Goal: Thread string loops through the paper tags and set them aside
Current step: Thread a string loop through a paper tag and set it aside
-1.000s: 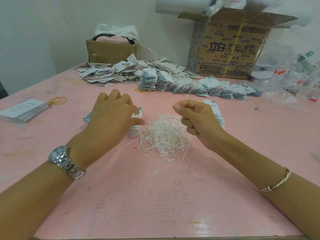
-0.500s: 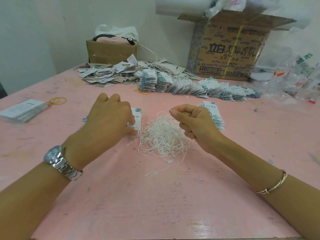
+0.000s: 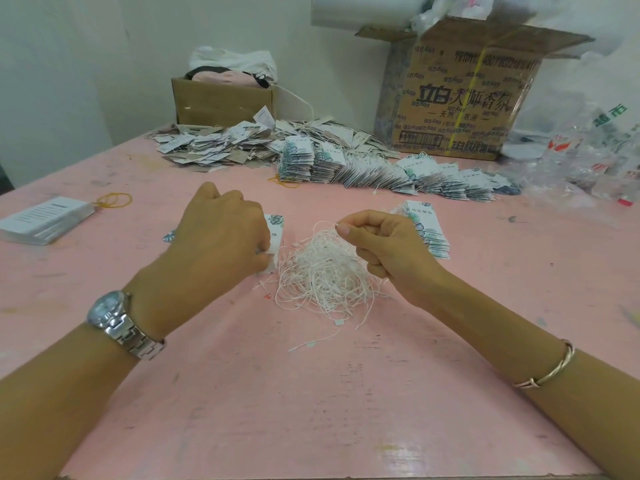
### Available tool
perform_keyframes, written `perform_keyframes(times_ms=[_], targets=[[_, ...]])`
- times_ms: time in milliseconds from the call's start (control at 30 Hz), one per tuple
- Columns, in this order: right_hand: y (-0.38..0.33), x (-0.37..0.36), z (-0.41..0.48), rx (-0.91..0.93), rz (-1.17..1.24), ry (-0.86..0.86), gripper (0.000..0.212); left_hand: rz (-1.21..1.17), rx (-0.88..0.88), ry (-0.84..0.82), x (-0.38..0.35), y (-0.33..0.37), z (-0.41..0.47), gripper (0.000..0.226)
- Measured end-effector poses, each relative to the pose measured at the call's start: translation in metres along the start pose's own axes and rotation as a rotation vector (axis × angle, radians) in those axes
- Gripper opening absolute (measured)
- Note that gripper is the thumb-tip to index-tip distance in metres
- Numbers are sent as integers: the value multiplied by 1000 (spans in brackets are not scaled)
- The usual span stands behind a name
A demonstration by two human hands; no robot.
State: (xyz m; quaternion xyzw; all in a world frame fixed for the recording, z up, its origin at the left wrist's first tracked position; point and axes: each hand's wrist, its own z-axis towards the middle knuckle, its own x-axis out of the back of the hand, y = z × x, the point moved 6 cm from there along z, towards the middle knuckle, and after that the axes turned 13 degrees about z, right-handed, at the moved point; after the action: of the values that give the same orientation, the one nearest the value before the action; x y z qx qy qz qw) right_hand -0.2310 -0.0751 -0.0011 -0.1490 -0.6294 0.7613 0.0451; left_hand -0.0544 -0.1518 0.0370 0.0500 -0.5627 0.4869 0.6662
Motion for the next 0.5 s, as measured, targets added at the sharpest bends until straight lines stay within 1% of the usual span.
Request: perform_keyframes(times_ms=[133,200,300,333,367,500], targets=[[2,-2,0,-14,5,-30,2,5,-14,-25,0,1,-1,26],[2,-4,-1,-19,6,-45,6,-22,-5,-36,2,-1,0,29],[2,-3,-1,-21,8,-49,8,-85,36,18,9,-8,-1,29],[2,-2,-1,-21,8,-45,7,-105,58,72,14,-11,-2,28],[2,-1,0,-23,6,-40,4,-130,78,161,20,-14,-4,27],[1,-1,-1,-10,-6,-26,5,-237,97,629,46,-19,-19,22]])
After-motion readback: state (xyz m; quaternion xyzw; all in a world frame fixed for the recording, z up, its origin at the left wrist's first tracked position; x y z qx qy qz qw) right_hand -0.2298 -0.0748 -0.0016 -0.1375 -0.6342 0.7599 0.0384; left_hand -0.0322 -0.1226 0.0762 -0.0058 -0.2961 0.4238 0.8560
